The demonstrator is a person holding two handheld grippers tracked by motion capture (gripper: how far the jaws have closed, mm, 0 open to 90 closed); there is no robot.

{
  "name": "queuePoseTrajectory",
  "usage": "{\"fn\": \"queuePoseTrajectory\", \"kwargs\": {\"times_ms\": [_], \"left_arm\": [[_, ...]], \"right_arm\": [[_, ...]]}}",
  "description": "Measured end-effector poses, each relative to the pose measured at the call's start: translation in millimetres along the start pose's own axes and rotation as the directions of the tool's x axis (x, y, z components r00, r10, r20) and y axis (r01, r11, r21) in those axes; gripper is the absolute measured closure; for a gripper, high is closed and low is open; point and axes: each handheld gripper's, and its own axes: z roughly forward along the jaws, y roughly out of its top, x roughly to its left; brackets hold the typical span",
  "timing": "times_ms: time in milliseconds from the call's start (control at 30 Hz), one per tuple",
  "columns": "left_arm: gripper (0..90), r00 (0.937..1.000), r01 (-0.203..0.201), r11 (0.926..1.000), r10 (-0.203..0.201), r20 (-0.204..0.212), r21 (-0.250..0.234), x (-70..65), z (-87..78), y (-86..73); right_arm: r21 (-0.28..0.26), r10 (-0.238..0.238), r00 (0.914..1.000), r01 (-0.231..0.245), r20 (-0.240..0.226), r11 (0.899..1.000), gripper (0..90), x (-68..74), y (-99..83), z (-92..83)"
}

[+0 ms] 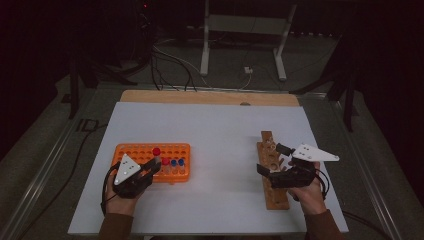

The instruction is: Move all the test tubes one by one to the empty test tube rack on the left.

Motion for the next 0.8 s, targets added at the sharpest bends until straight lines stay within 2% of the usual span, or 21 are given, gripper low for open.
{"fn": "queuePoseTrajectory", "kwargs": {"times_ms": [100,233,500,667,800], "left_arm": [[75.2,0.9999,0.006,0.9995,-0.006,0.012,0.03,1.5,3.4,-4.2],[75.3,0.9998,-0.014,0.9973,0.012,0.017,0.072,1.0,6.5,-6.8],[75.4,0.9994,-0.017,0.9919,0.012,0.034,0.126,1.8,10.7,-13.1],[73.6,0.9991,-0.01,0.9922,0.005,0.042,0.124,2.0,10.4,-13.3],[62.0,0.9993,0.012,0.996,-0.015,0.035,0.089,2.6,5.0,-11.2]], "right_arm": [[0.003,-0.003,1.0,0.003,0.0,1.0,0.2,-0.2,-0.8,0.6],[0.003,0.0,1.0,0.0,0.003,1.0,0.2,-1.2,-1.1,-0.2],[-0.003,0.004,0.9999,-0.004,0.016,1.0,0.2,-5.7,-1.4,-4.1],[0.005,-0.006,0.9997,0.006,0.025,1.0,0.3,-7.5,-2.8,-5.7],[0.015,-0.012,0.9993,0.011,0.037,1.0,0.3,-9.4,-3.9,-6.5]]}}
